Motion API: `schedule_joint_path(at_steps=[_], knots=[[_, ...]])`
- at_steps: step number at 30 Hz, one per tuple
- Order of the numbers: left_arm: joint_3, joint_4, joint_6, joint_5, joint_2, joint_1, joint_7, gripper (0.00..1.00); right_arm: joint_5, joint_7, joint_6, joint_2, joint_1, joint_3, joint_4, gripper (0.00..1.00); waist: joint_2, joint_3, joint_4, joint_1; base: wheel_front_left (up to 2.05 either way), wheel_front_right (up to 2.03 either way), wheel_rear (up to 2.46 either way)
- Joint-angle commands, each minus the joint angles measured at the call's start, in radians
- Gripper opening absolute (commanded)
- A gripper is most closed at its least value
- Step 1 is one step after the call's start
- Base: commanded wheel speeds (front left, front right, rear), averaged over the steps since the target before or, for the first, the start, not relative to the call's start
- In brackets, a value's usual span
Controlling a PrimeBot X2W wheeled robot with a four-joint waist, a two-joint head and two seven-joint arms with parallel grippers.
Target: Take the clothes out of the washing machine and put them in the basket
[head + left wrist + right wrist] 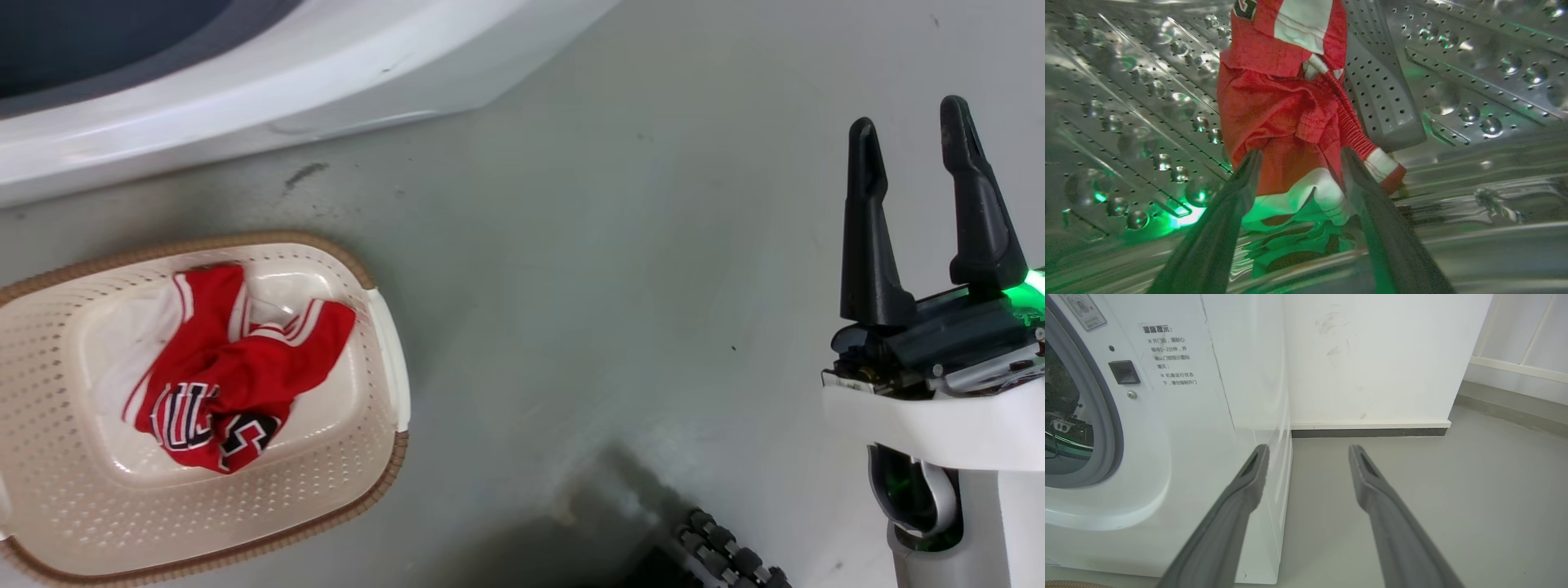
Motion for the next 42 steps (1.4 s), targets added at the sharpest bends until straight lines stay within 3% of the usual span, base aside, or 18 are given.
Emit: schedule_joint_path(at_steps=[1, 23, 25, 26, 32, 42], knots=[[-0.006, 0.003, 0.0, -0.002, 0.009, -0.013, 0.013, 1.0, 0.01, -0.002, -0.001, 0.002, -0.014, -0.003, -0.007, 1.0, 0.0, 0.031, -0.028, -0.0002, 0.0, 0.0, 0.0], [-0.064, 0.044, 0.016, 0.022, 0.051, -0.077, 0.042, 1.0, 0.03, -0.002, -0.001, 0.002, -0.021, -0.006, -0.018, 1.0, 0.0, 0.091, -0.053, -0.0002, 0.0, 0.0, 0.0], [-0.065, 0.047, 0.014, 0.019, 0.053, -0.078, 0.048, 0.06, 0.03, -0.002, -0.001, 0.002, -0.023, -0.006, -0.018, 1.0, 0.0, 0.092, -0.054, -0.0002, 0.0, 0.0, 0.0], [-0.07, 0.049, 0.012, 0.021, 0.053, -0.074, 0.054, 0.0, 0.03, -0.002, -0.001, 0.002, -0.023, -0.007, -0.019, 1.0, 0.0, 0.092, -0.054, -0.0002, 0.0, 0.0, 0.0], [-0.079, 0.046, 0.011, 0.021, 0.058, -0.069, 0.011, 0.0, 0.027, -0.002, -0.001, 0.002, -0.026, -0.009, -0.016, 1.0, 0.0, 0.092, -0.053, -0.0002, 0.0, 0.0, 0.0], [-0.081, 0.014, 0.029, 0.015, 0.031, -0.036, -0.206, 0.0, 0.013, -0.002, -0.001, 0.002, -0.027, -0.013, -0.007, 1.0, 0.0, 0.047, -0.022, -0.0002, 0.0, 0.0, 0.0]])
